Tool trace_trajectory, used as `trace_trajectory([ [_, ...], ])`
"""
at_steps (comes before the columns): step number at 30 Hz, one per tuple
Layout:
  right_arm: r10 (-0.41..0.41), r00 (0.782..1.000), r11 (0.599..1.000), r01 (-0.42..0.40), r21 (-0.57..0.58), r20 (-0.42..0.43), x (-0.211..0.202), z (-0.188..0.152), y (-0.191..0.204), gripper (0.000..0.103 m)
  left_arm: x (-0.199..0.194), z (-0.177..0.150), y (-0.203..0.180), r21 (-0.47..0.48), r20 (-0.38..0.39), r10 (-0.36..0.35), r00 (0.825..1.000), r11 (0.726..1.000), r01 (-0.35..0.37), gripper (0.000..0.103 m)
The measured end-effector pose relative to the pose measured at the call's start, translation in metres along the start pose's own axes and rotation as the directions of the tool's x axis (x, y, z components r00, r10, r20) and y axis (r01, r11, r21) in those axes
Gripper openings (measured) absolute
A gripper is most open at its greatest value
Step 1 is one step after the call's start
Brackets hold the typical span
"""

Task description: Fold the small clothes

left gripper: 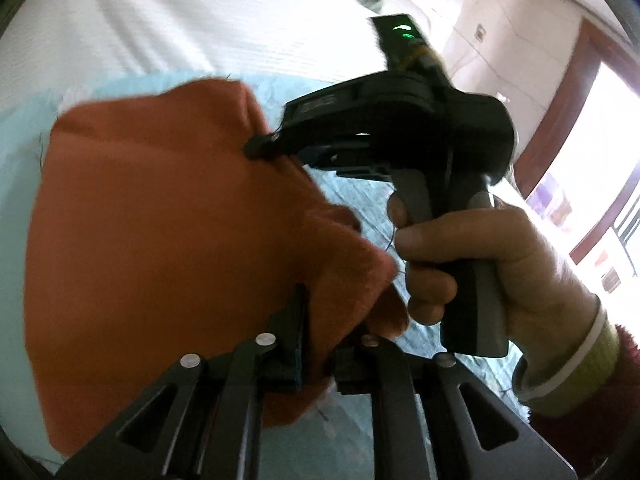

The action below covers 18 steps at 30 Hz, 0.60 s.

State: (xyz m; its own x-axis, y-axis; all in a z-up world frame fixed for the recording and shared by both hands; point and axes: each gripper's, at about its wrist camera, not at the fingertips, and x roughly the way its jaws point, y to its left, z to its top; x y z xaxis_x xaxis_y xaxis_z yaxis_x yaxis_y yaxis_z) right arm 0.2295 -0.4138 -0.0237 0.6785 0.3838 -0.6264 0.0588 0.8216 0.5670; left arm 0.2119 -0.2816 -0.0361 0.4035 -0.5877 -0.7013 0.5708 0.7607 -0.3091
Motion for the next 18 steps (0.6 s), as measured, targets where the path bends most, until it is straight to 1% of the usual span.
trace_trajectory([
  [1, 0.005, 1.0, 1.0, -0.005, 0.006, 0.007, -0.002, 0.0, -0.001, 0.018, -0.003, -0.001, 0.004, -0.02, -0.002, -0.011, 1.0, 1.0, 0.011, 0.024],
  [2, 0.001, 1.0, 1.0, -0.001, 0.01, 0.017, -0.006, 0.0, -0.001, 0.019, -0.009, -0.001, 0.007, -0.036, -0.004, -0.02, 1.0, 0.999, 0.02, 0.038],
  [5, -0.01, 0.999, 1.0, 0.009, 0.012, 0.048, -0.02, -0.002, -0.004, 0.021, -0.036, -0.005, 0.02, -0.071, 0.021, -0.033, 0.999, 0.997, 0.034, 0.058],
  [6, -0.011, 0.999, 1.0, 0.01, 0.013, 0.051, -0.023, -0.003, -0.005, 0.022, -0.046, -0.006, 0.027, -0.082, 0.031, -0.035, 0.999, 0.996, 0.037, 0.061],
  [8, -0.013, 0.999, 1.0, 0.012, 0.02, 0.045, -0.027, -0.008, -0.01, 0.032, -0.062, -0.007, 0.04, -0.112, 0.055, -0.024, 0.998, 0.993, 0.03, 0.073],
  [9, -0.011, 0.999, 1.0, 0.01, 0.026, 0.037, -0.026, -0.012, -0.009, 0.048, -0.067, -0.006, 0.047, -0.131, 0.065, -0.013, 0.998, 0.991, 0.021, 0.076],
  [10, -0.008, 1.0, 0.999, 0.007, 0.033, 0.029, -0.026, -0.015, -0.012, 0.059, -0.073, -0.006, 0.057, -0.157, 0.07, 0.001, 0.998, 0.987, 0.01, 0.079],
  [12, -0.009, 1.0, 0.999, 0.009, 0.036, 0.021, -0.025, -0.021, -0.015, 0.06, -0.082, 0.002, 0.086, -0.221, 0.071, 0.024, 0.997, 0.975, -0.008, 0.08],
  [13, -0.007, 1.0, 0.999, 0.007, 0.038, 0.015, -0.025, -0.022, -0.017, 0.06, -0.083, 0.005, 0.094, -0.243, 0.068, 0.033, 0.997, 0.97, -0.015, 0.08],
  [15, 0.011, 1.0, 0.999, -0.011, 0.05, 0.0, -0.021, -0.024, -0.017, 0.06, -0.08, 0.009, 0.124, -0.308, 0.053, 0.045, 0.998, 0.951, -0.027, 0.08],
  [18, 0.029, 1.0, 0.998, -0.028, 0.055, -0.009, -0.018, -0.024, -0.017, 0.06, -0.066, 0.015, 0.162, -0.394, 0.032, -0.004, 0.999, 0.919, 0.017, 0.08],
])
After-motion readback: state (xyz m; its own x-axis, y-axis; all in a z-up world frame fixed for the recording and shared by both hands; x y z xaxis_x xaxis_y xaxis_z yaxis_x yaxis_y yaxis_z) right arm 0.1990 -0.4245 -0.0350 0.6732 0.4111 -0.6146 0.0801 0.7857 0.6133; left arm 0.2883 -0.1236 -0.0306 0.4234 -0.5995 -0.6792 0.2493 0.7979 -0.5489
